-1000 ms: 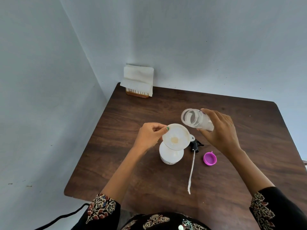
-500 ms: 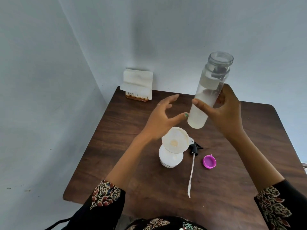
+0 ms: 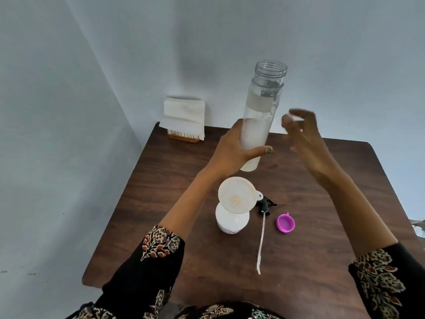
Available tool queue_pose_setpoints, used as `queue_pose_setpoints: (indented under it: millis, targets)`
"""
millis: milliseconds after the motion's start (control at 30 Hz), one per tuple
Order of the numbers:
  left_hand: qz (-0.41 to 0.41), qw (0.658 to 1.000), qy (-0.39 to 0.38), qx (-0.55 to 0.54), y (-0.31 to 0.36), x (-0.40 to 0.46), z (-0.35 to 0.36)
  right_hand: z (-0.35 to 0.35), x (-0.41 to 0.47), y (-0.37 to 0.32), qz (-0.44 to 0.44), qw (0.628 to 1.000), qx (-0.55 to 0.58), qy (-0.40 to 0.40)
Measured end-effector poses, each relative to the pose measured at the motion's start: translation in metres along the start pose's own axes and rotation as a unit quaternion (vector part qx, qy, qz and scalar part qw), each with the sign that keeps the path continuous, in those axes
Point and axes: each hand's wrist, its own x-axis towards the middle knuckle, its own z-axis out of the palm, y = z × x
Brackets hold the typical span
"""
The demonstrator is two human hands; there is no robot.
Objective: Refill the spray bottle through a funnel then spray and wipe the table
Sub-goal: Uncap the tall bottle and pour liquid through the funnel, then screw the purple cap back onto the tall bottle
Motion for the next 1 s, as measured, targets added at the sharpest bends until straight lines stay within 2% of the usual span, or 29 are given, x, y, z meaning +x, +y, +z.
queue_pose_setpoints:
  millis: [67,133,200,267,367,533,633,733,833,900,933,1000]
  targets:
    - [-0.007,1.0,0.006,0.001,-0.005,0.001,-0.003,-0.005,0.007,0.037,0.044,0.987,-0.155,-0.024]
    - [-0.013,1.0,0.009,-0.005,-0.01,0.001,-0.005,-0.004,0.01,0.084,0.121,0.935,-0.314,-0.108]
    - [-0.018,1.0,0.012,-0.002,-0.014,0.002,-0.006,0.001,0.001,0.124,0.205,0.878,-0.389,-0.189]
    - [-0.019,1.0,0.013,0.006,-0.016,0.001,-0.006,0.009,-0.016,0.15,0.26,0.847,-0.405,-0.225]
    - [-0.022,1.0,0.016,0.015,-0.019,0.001,-0.007,0.019,-0.036,0.174,0.284,0.834,-0.41,-0.234]
    - [-0.028,0.999,0.015,0.015,-0.02,0.001,-0.008,0.025,-0.049,0.189,0.254,0.841,-0.441,-0.183]
    - [-0.031,0.999,0.014,0.011,-0.021,0.002,-0.009,0.025,-0.046,0.189,0.252,0.839,-0.446,-0.183]
    - [-0.031,0.999,0.013,0.006,-0.021,0.002,-0.011,0.017,-0.031,0.176,0.266,0.861,-0.4,-0.166]
    - [-0.036,0.999,0.013,-0.007,-0.022,0.003,-0.013,0.001,0.001,0.141,0.243,0.93,-0.261,-0.092]
    - [-0.029,0.999,0.019,-0.014,-0.019,0.006,-0.015,-0.01,0.024,0.097,0.187,0.978,-0.09,-0.027]
    - [-0.022,0.999,0.022,-0.013,-0.018,0.009,-0.015,-0.015,0.035,0.071,0.15,0.989,0.009,-0.001]
    - [-0.017,0.999,0.026,-0.013,-0.017,0.014,-0.014,-0.022,0.047,0.015,0.064,0.983,0.173,0.02]
